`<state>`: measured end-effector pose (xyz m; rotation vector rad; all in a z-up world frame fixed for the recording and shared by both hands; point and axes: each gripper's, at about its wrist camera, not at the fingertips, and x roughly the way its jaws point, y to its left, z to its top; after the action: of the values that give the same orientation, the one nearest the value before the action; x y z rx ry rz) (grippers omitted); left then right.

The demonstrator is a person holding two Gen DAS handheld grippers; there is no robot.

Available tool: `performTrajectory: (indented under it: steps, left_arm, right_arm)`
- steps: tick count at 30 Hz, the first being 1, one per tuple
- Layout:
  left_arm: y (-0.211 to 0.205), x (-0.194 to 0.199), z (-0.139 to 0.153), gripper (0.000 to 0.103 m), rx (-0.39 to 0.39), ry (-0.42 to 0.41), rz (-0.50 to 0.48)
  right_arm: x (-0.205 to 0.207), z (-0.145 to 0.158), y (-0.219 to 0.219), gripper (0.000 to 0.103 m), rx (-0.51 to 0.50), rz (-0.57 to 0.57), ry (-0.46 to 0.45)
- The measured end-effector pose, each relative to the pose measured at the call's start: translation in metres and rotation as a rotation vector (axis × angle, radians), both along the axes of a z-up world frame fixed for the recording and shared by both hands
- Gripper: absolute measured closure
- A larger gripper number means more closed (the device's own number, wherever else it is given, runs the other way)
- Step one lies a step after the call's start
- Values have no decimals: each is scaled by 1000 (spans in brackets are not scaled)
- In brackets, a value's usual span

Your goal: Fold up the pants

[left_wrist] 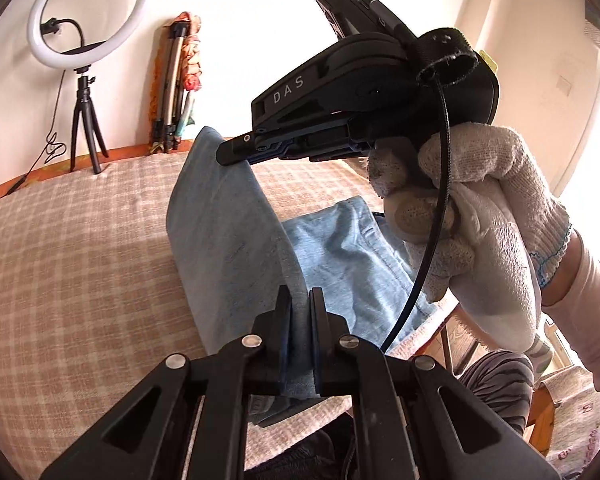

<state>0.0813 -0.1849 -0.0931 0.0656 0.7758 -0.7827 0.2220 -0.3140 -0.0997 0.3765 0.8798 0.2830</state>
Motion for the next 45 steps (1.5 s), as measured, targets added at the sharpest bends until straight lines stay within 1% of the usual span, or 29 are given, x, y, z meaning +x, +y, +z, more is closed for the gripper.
performTrajectory:
  steps: [4,7,14,21,25,27,28,29,32,34,35,37,39,41,44,45]
  left_arm:
    - [-35,-5,1,98,2,-7,-62]
    - [-61,-6,-2,98,0,7,-104]
    - [-124,-7,-17,99,6,35,-200]
    - [-187,-6,-42,99,23,87,-282]
    - [-213,-11,-59,99,50,107,-317]
    - [-223,-10,-68,103,60,122,-331]
    - [-228,-10,-72,103,65,125,-338]
    - [-233,-11,-75,103,72,123,-344]
    - [-242,-14,-84,103,84,138,-368]
    - [-247,-14,-86,103,101,126,-380]
    - [-245,-15,-86,103,104,126,-384]
    - [-239,-16,-85,103,108,139,-382]
    - [-229,-18,-81,103,112,123,-379]
    - [-215,-21,-76,103,131,79,-368]
    - [-189,-18,-74,103,171,45,-326]
    - [-180,-14,-74,103,180,40,-309]
  right_arm:
    - [-16,1,-40,98,8,-51,-15]
    - [-27,-2,-71,98,14,-93,-15]
    - [-49,-17,-143,98,26,-187,-4]
    - [-70,-49,-210,98,61,-273,24]
    - [-78,-70,-240,102,59,-326,34]
    - [-82,-80,-258,102,99,-350,40]
    - [-83,-85,-264,102,115,-347,43]
    - [-83,-89,-268,102,128,-330,45]
    - [-89,-99,-274,101,127,-315,53]
    - [-91,-108,-273,101,160,-288,67]
    - [-92,-112,-271,100,184,-269,69]
    - [-95,-117,-263,91,193,-245,60]
    - [-95,-121,-250,76,173,-209,54]
    - [-93,-124,-236,74,121,-190,56]
    - [-86,-130,-217,74,11,-191,72]
    - [-84,-132,-213,74,-6,-191,75]
